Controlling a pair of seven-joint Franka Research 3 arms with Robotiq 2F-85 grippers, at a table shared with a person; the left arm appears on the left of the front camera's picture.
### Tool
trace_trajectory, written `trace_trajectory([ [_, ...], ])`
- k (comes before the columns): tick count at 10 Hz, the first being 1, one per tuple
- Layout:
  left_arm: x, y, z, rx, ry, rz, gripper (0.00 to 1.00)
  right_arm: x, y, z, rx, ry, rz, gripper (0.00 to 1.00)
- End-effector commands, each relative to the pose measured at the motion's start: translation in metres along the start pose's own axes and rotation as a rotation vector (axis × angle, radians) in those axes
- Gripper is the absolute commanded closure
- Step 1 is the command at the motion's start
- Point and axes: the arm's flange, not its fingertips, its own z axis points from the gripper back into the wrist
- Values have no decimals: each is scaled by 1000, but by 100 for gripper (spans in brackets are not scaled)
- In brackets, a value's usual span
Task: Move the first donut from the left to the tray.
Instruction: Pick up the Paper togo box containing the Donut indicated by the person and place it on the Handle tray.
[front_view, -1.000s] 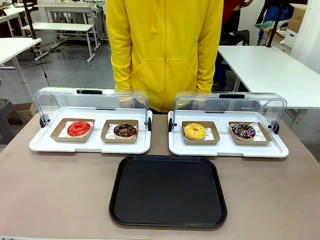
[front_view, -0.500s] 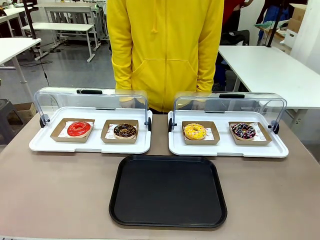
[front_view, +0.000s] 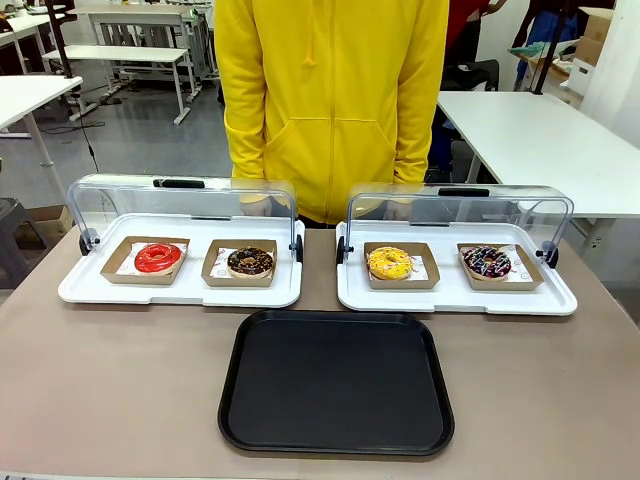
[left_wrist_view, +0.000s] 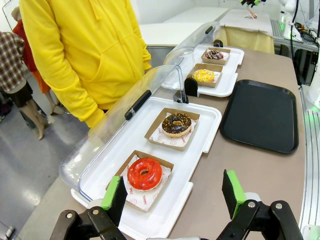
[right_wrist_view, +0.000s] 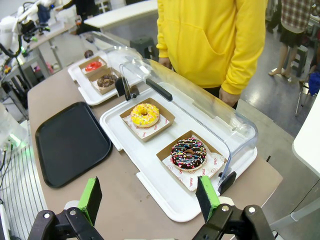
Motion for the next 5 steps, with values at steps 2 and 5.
trace_trajectory([
  [2, 0, 3, -1, 6, -28, -18, 0, 1, -1, -1, 1, -26, 25, 0],
  [5, 0, 3, -1, 6, -28, -18, 0, 1, -1, -1, 1, -26, 25, 0],
])
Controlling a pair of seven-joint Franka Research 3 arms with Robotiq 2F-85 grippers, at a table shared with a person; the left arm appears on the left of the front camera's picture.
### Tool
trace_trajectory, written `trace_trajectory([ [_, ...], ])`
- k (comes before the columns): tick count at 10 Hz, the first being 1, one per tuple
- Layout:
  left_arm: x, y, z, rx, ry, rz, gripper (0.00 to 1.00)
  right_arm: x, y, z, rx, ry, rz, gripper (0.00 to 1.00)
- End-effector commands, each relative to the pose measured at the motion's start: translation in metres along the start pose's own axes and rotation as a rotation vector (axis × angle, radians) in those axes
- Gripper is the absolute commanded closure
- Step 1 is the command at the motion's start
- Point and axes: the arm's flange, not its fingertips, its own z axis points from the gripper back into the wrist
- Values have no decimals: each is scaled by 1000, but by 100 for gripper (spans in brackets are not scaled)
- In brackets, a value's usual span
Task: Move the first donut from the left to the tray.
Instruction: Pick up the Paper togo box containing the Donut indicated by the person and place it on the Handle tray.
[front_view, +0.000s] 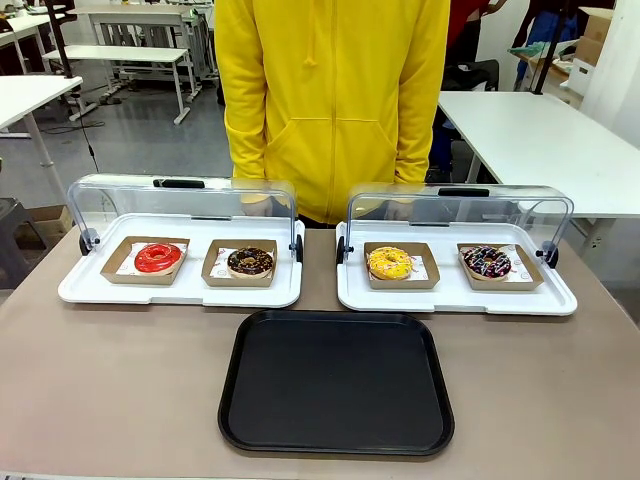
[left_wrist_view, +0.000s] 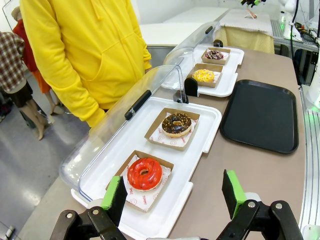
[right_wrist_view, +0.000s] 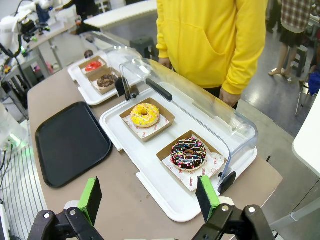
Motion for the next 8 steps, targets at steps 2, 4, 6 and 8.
trace_trajectory([
  [2, 0, 3, -1, 6, -28, -18, 0, 1, -1, -1, 1, -26, 25, 0],
  [4, 0, 3, -1, 6, -28, -18, 0, 1, -1, -1, 1, -26, 25, 0],
  [6, 0, 3, -1, 6, -28, -18, 0, 1, -1, -1, 1, -26, 25, 0],
  [8, 0, 3, -1, 6, -28, -18, 0, 1, -1, -1, 1, -26, 25, 0],
])
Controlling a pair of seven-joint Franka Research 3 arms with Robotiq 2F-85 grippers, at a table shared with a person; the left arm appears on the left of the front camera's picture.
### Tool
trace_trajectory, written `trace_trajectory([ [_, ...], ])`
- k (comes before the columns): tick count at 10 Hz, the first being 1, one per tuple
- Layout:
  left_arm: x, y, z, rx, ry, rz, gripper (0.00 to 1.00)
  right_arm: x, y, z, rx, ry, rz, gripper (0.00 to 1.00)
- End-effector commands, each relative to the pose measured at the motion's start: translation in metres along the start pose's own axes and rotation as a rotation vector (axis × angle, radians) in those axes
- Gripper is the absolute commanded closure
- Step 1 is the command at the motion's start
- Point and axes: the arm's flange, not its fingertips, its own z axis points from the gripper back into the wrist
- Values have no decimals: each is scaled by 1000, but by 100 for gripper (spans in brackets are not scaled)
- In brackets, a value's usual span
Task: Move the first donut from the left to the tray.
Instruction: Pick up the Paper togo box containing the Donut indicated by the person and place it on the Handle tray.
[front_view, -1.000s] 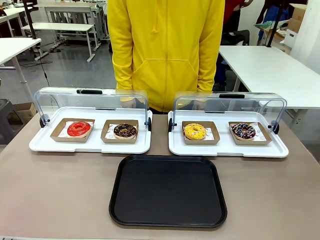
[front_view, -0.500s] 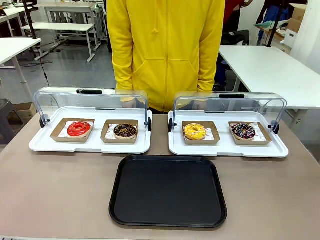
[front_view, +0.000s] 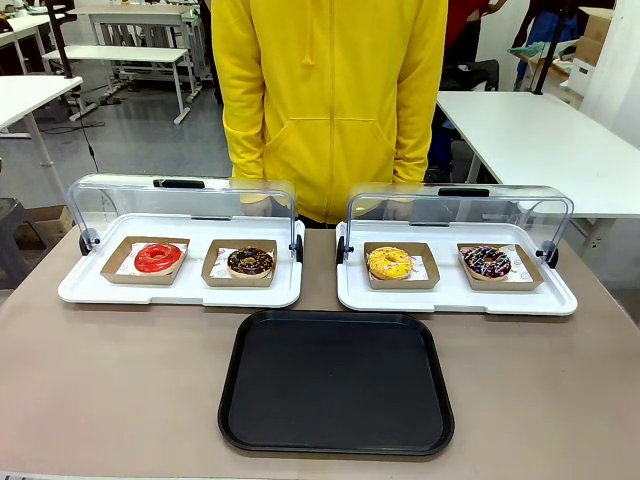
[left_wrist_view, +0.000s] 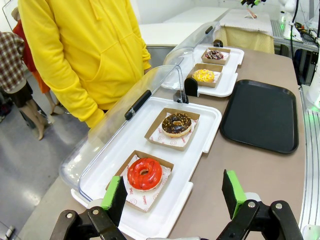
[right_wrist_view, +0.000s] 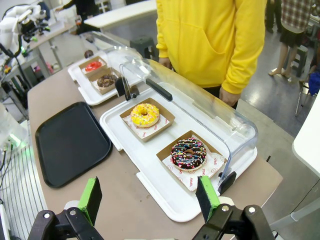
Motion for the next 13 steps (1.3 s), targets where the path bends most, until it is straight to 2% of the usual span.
trace_trajectory([
  [1, 0, 3, -1, 6, -28, -18, 0, 1, -1, -1, 1, -26, 25, 0],
  [13, 0, 3, -1, 6, -28, -18, 0, 1, -1, -1, 1, -26, 25, 0],
])
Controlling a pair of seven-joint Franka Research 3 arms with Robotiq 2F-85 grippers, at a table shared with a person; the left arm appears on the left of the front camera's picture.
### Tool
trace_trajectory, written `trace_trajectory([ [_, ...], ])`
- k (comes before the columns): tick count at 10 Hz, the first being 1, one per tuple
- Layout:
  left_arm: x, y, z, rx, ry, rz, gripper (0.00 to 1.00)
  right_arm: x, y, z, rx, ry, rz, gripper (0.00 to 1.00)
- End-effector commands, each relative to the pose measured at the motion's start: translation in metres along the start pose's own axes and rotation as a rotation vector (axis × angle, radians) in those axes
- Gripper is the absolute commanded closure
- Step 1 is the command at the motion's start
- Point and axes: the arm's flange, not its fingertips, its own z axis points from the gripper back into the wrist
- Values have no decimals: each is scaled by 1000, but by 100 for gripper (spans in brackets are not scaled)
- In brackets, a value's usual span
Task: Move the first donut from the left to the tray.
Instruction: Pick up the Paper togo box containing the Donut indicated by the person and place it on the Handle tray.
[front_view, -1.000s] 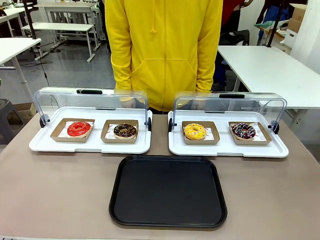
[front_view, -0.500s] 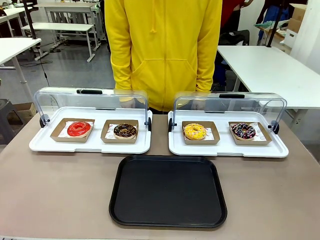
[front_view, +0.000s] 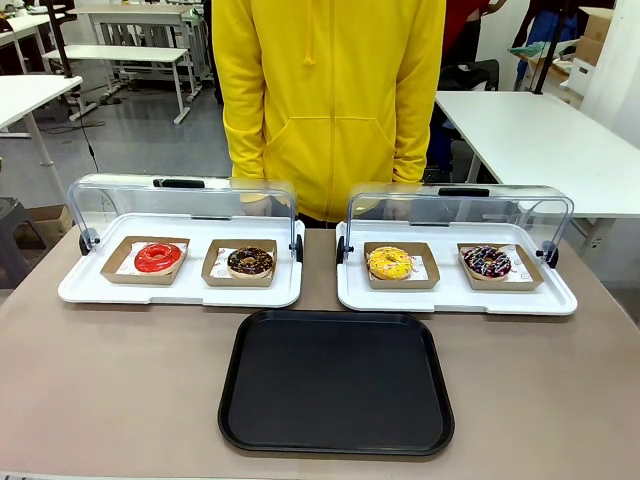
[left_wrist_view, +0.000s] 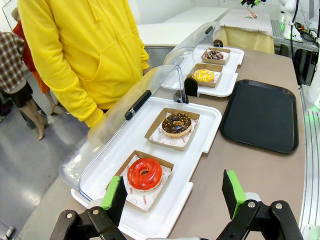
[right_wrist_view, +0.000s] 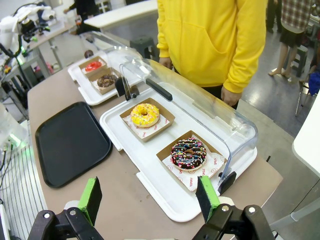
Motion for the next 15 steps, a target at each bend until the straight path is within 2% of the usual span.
trace_trajectory([
  [1, 0, 3, -1, 6, -28, -17, 0, 1, -1, -1, 1, -26, 25, 0],
  [15, 0, 3, -1, 6, -28, -17, 0, 1, -1, -1, 1, -26, 25, 0],
])
